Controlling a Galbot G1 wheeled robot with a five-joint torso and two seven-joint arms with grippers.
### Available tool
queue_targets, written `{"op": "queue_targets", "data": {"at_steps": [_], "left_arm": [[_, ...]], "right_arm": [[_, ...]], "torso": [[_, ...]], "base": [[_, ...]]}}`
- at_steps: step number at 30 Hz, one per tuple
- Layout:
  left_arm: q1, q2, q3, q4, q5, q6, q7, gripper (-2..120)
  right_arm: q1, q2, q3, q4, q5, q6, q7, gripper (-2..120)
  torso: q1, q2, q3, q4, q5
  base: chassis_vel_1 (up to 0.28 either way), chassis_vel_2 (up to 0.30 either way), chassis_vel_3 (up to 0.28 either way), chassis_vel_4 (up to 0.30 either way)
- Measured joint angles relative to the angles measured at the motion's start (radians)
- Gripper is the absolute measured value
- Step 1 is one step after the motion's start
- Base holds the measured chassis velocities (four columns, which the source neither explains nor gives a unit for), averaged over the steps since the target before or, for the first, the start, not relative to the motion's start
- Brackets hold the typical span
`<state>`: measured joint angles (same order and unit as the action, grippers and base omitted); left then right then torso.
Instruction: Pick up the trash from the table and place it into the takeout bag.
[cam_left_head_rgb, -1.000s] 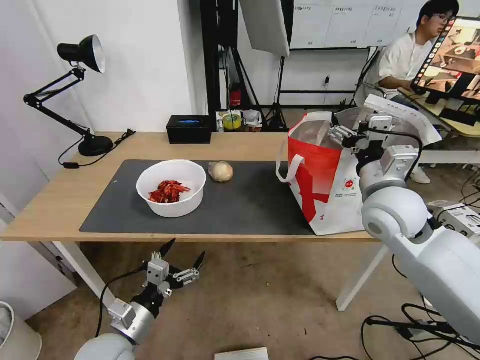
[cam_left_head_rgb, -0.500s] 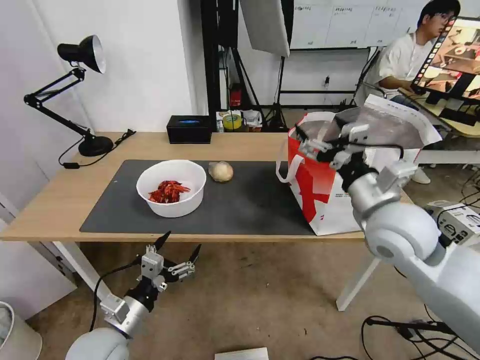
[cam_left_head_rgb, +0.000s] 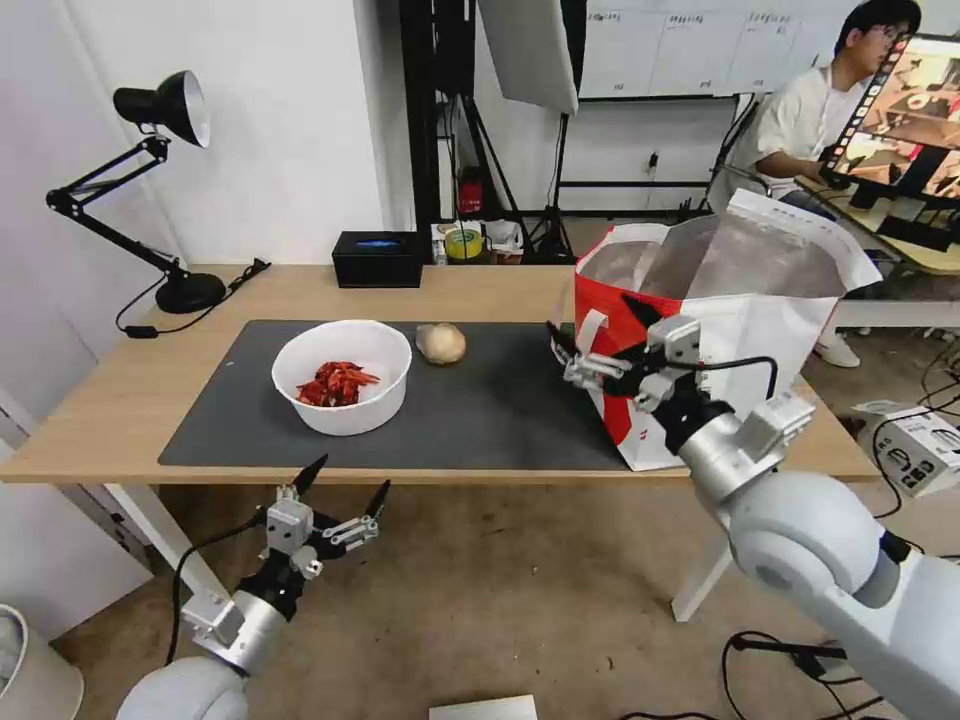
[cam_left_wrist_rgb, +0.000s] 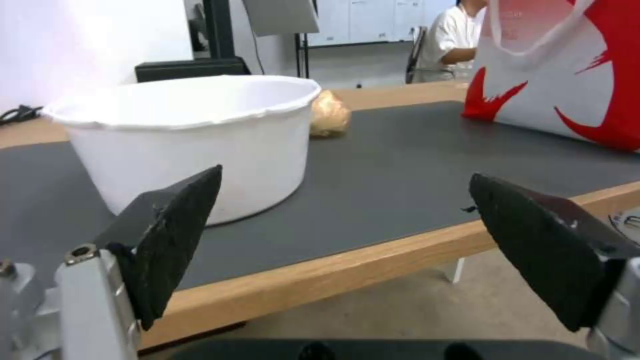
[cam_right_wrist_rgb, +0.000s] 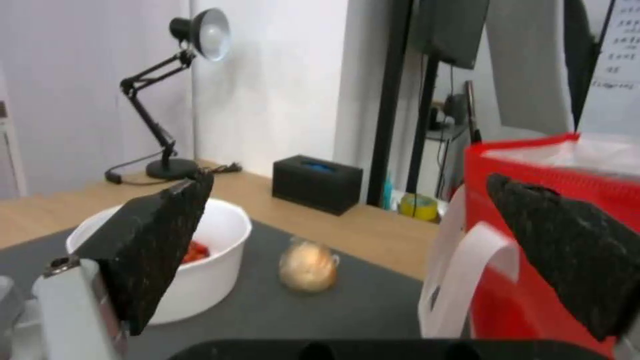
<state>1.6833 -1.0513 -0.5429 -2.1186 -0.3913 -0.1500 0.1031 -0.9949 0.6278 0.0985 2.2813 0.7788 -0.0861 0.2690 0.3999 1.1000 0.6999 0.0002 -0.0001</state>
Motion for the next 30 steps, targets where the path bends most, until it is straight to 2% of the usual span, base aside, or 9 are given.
{"op": "queue_targets", "data": {"at_steps": [8, 15, 30], "left_arm": [[0.014, -0.022, -0.002, -0.002, 0.008, -0.009, 0.001, 100], [0.026, -0.025, -0.001, -0.002, 0.019, -0.018, 0.003, 100], [0.024, -0.023, 0.0, 0.018, 0.02, -0.026, 0.004, 100]], "right_arm": [[-0.13, 0.044, 0.004, -0.031, -0.073, 0.069, -0.024, 100], [-0.259, 0.122, 0.006, -0.097, -0.151, 0.16, -0.04, 100], [-0.39, 0.209, 0.016, -0.143, -0.216, 0.192, 0.036, 100]], "torso": [[0.0, 0.0, 0.0, -0.0001, 0.0001], [0.0, 0.0, 0.0, -0.0002, 0.0001], [0.0, 0.0, 0.0, -0.0002, 0.0001]], "base": [[0.0, 0.0, 0.0, 0.0], [0.0, 0.0, 0.0, 0.0], [0.0, 0.0, 0.0, 0.0]]}}
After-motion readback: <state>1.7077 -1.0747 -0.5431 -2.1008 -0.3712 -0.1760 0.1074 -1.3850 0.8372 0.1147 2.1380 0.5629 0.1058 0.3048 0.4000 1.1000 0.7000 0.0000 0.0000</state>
